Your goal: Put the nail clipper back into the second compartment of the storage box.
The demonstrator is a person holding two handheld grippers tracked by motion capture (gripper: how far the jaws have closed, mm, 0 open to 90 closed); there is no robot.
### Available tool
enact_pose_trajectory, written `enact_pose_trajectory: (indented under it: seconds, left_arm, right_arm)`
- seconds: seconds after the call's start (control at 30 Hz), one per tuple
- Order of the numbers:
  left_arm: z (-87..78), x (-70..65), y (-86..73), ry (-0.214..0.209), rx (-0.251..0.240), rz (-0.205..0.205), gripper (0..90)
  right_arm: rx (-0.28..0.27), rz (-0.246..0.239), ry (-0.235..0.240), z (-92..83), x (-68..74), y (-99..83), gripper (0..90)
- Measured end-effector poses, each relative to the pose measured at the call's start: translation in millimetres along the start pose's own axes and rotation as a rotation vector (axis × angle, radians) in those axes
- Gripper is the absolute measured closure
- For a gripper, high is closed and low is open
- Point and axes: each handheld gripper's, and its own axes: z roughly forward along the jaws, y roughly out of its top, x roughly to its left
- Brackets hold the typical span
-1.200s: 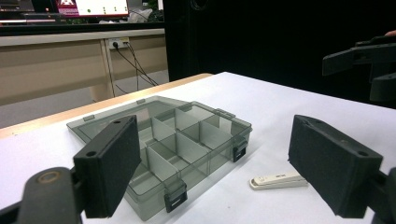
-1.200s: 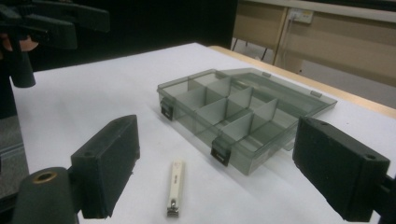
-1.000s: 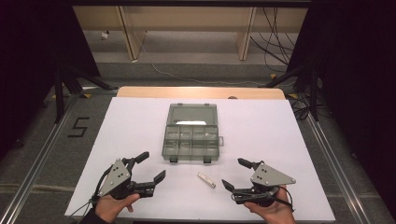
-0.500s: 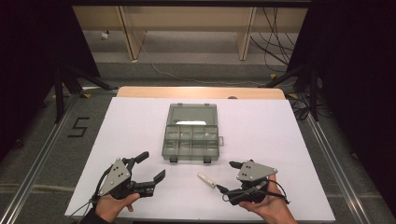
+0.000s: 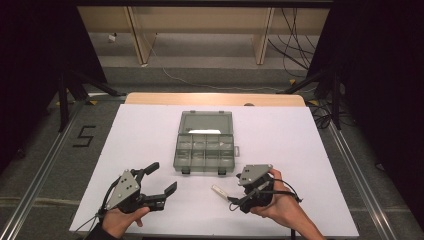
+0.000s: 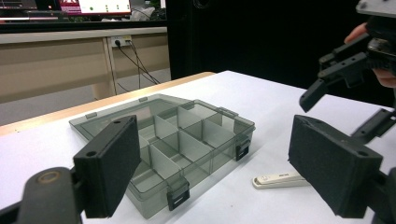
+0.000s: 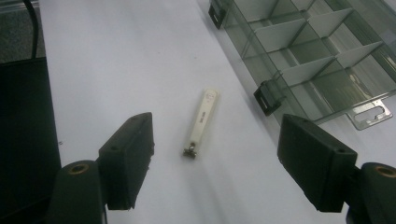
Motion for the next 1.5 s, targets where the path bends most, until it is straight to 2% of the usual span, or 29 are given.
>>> enact_pose_trajectory:
  seconds: [0.03, 0.27, 0.3, 0.37, 0.43, 0.5, 0.63, 0.83, 1.03, 1.17, 1.5]
  left_arm:
    - [-0.1, -0.1, -0.1, 0.001, 0.0, -0.002, 16.5]
    - [0.3, 0.1, 0.3, -0.002, -0.001, 0.005, 16.5]
    - [0.0, 0.1, 0.4, -0.001, 0.0, 0.005, 16.5]
    - [-0.1, -0.1, 0.3, -0.001, -0.003, -0.002, 16.5]
    - [-0.2, -0.1, 0.1, 0.0, -0.002, -0.006, 16.5]
    - [-0.2, -0.1, 0.2, -0.001, -0.003, -0.005, 16.5]
    - [-0.4, 0.2, 0.4, 0.0, 0.001, 0.004, 16.5]
    - [-0.3, 0.1, 0.3, 0.0, 0.001, 0.001, 16.5]
    - [-0.2, 0.2, 0.4, -0.003, 0.004, 0.007, 16.6]
    - [-0.3, 0.2, 0.3, -0.002, 0.004, 0.004, 16.6]
    - [-0.3, 0.3, 0.4, -0.002, 0.004, 0.008, 16.6]
  right_arm:
    - [0.028, -0.005, 0.007, 2.7, -2.0, 5.2, 28.0]
    - [0.089, -0.031, 0.009, 15.7, -3.4, 15.3, 28.1]
    - [0.108, -0.046, 0.022, 20.7, -3.4, 18.4, 28.2]
    - [0.121, -0.044, 0.025, 22.4, -3.1, 19.7, 28.1]
    - [0.144, -0.072, 0.028, 28.4, -2.4, 23.5, 28.1]
    - [0.184, -0.079, 0.048, 33.5, -0.6, 26.0, 28.8]
    - [0.26, -0.073, 0.08, 44.5, -0.2, 27.3, 34.8]
    - [0.339, -0.056, 0.126, 59.1, -7.0, 27.0, 41.2]
    - [0.379, -0.035, 0.137, 67.2, -8.6, 26.8, 46.2]
    - [0.387, -0.03, 0.153, 70.3, -9.3, 27.2, 48.5]
    - [0.435, -0.009, 0.159, 77.8, -10.7, 30.1, 62.3]
